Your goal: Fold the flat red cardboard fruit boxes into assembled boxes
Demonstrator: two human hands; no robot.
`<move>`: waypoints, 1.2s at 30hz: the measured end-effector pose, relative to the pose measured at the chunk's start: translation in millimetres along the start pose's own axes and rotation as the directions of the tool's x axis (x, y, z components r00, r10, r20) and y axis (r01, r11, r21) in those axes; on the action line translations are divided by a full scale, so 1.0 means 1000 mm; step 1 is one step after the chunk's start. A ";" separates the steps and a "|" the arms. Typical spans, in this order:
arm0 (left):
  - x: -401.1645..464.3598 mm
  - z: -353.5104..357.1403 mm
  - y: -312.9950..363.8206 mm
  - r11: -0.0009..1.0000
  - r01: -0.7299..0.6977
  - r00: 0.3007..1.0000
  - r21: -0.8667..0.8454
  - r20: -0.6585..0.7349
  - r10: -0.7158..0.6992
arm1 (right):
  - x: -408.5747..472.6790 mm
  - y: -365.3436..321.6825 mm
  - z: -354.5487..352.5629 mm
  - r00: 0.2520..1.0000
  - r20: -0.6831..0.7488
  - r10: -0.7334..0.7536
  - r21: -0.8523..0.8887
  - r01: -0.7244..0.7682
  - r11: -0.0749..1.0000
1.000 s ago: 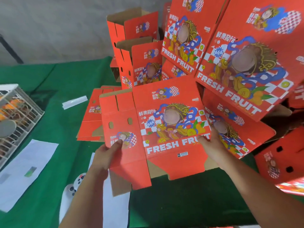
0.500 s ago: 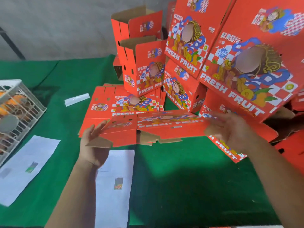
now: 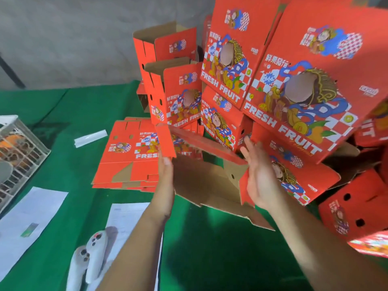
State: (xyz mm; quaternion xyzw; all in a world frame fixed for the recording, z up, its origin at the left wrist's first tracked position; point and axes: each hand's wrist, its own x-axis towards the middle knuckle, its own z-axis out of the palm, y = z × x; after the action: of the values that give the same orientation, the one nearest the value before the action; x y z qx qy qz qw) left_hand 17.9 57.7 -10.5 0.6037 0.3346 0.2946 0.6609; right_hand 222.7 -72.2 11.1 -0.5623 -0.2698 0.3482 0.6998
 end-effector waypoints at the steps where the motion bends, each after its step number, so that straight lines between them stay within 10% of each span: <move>1: -0.001 0.000 0.000 0.999 -0.034 0.999 0.021 0.005 0.034 | 0.000 0.000 0.001 1.000 0.011 0.004 -0.009 -0.004 1.000; 6: 0.012 -0.011 0.008 0.987 0.022 0.988 0.159 -0.152 0.003 | 0.011 -0.012 -0.017 0.989 0.145 0.008 -0.167 0.017 0.986; 11: 0.018 0.002 0.017 0.996 0.081 0.902 -0.038 -0.422 -0.089 | 0.002 -0.013 -0.035 0.938 0.340 -0.070 -0.683 0.297 0.668; 22: 0.019 0.011 0.018 0.950 -0.255 0.798 0.181 -0.515 0.312 | 0.003 -0.087 -0.059 0.997 0.071 0.013 -0.454 0.021 0.891; 30: 0.029 0.025 0.063 0.986 0.018 0.843 0.166 -0.533 0.074 | 0.024 -0.107 -0.074 0.970 -0.092 0.226 -0.534 -0.240 0.811; 36: 0.035 0.037 0.076 1.000 0.026 0.910 -0.012 -0.413 -0.029 | 0.035 -0.107 -0.088 0.945 -0.249 0.212 -0.232 -0.270 0.934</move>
State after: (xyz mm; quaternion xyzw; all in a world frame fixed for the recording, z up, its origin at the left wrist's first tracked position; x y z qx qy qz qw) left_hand 70.0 70.8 64.1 0.5210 0.4742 0.4071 0.5814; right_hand 331.1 -110.3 95.1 -0.7141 -0.1632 0.3287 0.5961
